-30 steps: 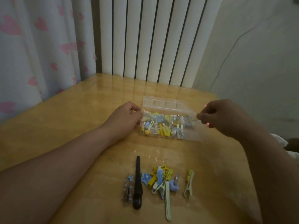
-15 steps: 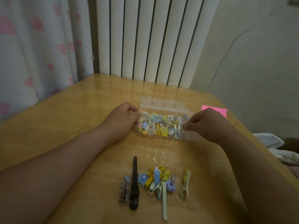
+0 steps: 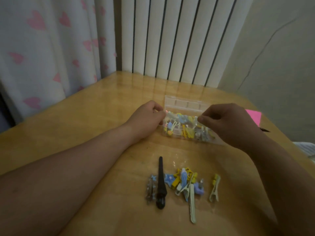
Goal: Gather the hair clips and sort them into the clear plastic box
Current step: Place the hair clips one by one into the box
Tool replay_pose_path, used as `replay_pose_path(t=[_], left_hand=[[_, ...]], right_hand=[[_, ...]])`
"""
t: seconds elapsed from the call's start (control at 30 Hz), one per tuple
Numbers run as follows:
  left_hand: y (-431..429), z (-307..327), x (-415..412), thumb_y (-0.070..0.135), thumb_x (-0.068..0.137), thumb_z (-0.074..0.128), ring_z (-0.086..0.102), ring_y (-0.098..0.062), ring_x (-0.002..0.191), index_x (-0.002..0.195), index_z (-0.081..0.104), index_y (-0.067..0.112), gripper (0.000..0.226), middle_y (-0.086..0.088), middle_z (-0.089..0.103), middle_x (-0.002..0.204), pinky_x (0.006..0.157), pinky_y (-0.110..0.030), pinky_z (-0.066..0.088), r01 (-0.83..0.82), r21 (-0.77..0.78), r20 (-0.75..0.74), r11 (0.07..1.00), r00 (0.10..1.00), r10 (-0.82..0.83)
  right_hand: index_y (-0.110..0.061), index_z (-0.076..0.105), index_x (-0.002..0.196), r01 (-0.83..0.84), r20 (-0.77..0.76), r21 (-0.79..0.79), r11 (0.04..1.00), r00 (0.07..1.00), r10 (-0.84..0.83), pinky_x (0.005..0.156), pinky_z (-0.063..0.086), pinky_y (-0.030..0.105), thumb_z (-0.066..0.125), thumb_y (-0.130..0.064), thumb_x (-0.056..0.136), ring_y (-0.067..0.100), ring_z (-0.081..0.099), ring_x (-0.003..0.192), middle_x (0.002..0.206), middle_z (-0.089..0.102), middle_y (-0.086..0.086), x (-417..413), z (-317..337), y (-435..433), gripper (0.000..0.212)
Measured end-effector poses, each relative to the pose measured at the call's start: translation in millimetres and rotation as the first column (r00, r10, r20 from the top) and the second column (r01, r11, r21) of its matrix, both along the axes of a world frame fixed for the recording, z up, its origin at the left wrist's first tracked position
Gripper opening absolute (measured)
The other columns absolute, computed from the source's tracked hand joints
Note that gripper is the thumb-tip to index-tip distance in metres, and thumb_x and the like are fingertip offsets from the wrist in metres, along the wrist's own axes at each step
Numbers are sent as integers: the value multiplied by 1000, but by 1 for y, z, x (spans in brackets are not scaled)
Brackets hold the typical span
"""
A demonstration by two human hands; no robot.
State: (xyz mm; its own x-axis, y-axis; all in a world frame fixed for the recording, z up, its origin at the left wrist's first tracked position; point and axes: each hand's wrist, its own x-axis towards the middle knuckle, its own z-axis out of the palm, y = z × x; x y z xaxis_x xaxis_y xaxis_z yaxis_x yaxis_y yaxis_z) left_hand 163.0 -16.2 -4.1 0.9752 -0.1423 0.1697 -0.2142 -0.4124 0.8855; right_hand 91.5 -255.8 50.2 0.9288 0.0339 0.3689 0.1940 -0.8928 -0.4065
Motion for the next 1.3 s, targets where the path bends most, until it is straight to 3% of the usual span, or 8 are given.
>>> replay_pose_path(t=[0.1,0.23,0.4,0.57,1.0,1.1,1.2,1.3], left_hand=[[0,0,1,36,104,61,69,-9,82,119,65,21,21,3,75,91,80,-35,56,6,-5,8,1000,1000,-6],[0,0,1,33,102,62,69,-12,83,116,66,21,19,4,74,88,78,-34,55,9,1,19,1000,1000,-9],[-1,-3,6,32,100,65,66,-4,67,111,65,19,17,11,74,68,70,-32,49,14,-40,-2,999,1000,-14],[-1,-1,4,32,102,62,66,-6,73,114,65,17,20,6,75,80,70,-30,47,14,-8,16,1000,1000,-14],[-2,0,2,35,104,62,69,-12,84,117,64,20,21,4,75,87,77,-34,53,13,-10,9,1000,1000,-13],[-3,0,3,35,103,62,70,-12,84,116,65,19,20,4,76,85,78,-35,53,9,-16,10,1000,1000,-9],[-3,0,2,35,103,63,72,-15,87,114,66,19,20,2,77,84,85,-39,54,15,-33,7,999,1000,-15],[-2,0,2,34,103,63,71,-15,85,112,66,20,18,1,77,85,83,-39,53,6,-39,9,999,1000,-5]], right_hand=[[-34,78,94,-181,-36,-30,983,983,180,66,45,22,74,-36,94,-3,63,78,82,70,-17,-9,0,27,4],[-40,77,103,-421,-272,-42,906,877,395,76,52,18,74,-37,94,-3,66,91,95,72,-17,-22,-1,59,10],[-39,76,109,-582,-461,146,800,676,576,78,60,30,77,-40,93,7,70,84,92,73,-11,-44,8,86,16],[-42,74,113,-664,-583,87,743,570,578,88,58,43,78,-42,92,9,69,92,103,72,-9,-53,9,95,21],[-42,73,106,-658,-621,-25,753,601,504,87,58,32,77,-42,92,3,66,93,101,68,-17,-54,10,94,14],[-36,72,106,-626,-527,-75,776,686,502,71,54,20,68,-39,99,1,65,84,92,69,-17,-50,2,97,9],[-31,73,104,-583,-397,-166,795,778,488,70,54,27,58,-36,103,5,63,79,90,69,-13,-45,-9,99,16],[-35,71,108,-591,-359,-218,777,789,499,71,55,30,59,-38,102,3,60,79,91,66,-16,-44,-12,100,14]])
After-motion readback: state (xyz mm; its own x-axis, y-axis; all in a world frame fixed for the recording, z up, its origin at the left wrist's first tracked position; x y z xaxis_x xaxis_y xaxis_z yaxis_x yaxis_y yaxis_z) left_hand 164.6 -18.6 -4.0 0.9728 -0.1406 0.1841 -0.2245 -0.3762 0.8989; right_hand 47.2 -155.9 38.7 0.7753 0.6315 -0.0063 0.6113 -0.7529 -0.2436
